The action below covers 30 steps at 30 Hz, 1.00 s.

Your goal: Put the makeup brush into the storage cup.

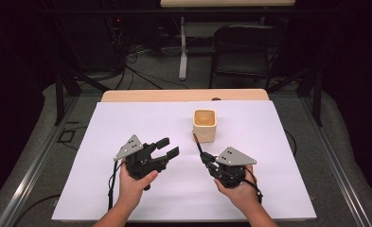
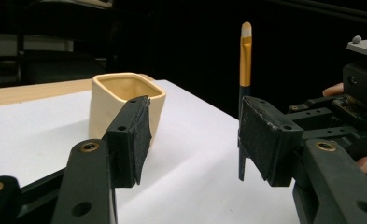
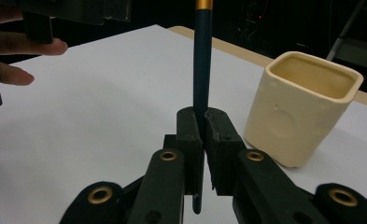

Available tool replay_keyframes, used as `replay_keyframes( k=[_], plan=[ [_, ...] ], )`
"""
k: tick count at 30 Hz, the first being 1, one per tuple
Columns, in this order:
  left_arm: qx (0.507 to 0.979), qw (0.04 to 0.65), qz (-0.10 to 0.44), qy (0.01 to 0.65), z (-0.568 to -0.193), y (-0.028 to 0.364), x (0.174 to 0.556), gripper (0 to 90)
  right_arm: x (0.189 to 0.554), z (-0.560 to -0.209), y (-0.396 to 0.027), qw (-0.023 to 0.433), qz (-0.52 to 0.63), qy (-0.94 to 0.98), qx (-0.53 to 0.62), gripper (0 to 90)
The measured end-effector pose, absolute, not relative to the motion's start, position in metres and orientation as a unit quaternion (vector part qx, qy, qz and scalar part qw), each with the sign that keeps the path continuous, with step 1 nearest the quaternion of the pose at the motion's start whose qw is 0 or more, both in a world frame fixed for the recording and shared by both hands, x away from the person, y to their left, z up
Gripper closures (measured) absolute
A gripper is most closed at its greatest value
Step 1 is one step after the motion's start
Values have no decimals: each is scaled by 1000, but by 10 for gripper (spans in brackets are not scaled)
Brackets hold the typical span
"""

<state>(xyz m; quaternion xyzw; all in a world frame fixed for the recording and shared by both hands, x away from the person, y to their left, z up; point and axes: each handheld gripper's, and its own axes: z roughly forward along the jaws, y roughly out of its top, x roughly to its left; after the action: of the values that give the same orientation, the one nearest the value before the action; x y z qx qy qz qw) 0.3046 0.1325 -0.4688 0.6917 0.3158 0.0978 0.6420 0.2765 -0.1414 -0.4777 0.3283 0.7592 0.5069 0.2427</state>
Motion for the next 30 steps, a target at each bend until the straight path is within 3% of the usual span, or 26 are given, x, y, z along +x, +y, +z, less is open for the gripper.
replay_keyframes(
  k=[7,30],
  plan=[
    [692,645,93,312,-460,124,308,431,277,-475,-137,241,514,757,325,845],
    [679,661,37,317,-467,97,313,588,277,-476,-137,236,517,755,327,844]
  ],
)
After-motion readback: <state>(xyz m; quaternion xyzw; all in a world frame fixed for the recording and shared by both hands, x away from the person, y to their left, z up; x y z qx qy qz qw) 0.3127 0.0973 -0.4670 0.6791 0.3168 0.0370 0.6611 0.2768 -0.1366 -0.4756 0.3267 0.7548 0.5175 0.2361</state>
